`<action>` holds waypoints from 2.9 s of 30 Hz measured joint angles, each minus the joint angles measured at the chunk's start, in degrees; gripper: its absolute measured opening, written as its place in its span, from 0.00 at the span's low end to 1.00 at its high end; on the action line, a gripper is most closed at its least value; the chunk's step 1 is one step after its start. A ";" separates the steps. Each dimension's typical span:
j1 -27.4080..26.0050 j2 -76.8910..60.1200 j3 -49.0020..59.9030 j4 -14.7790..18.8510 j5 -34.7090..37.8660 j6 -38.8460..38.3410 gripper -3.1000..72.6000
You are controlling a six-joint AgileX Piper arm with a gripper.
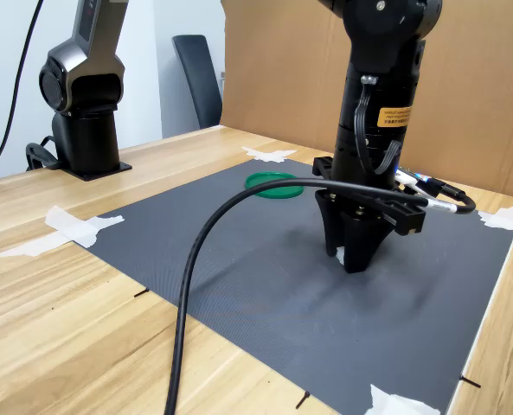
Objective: Grasp a white terminal and put it in the green lid.
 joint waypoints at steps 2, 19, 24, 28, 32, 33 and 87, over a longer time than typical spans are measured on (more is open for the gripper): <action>0.00 -0.27 0.00 0.25 -0.28 0.02 0.40; 0.00 -19.66 8.73 7.27 0.25 2.78 0.40; 1.42 -27.40 13.29 6.88 2.74 3.03 0.40; 9.23 -29.89 13.43 5.63 7.38 5.63 0.40; 12.13 -30.02 13.43 5.63 9.32 7.60 0.40; 13.85 -30.02 13.75 5.63 10.21 8.63 0.40; 23.89 -41.30 35.44 0.43 -1.17 9.27 0.72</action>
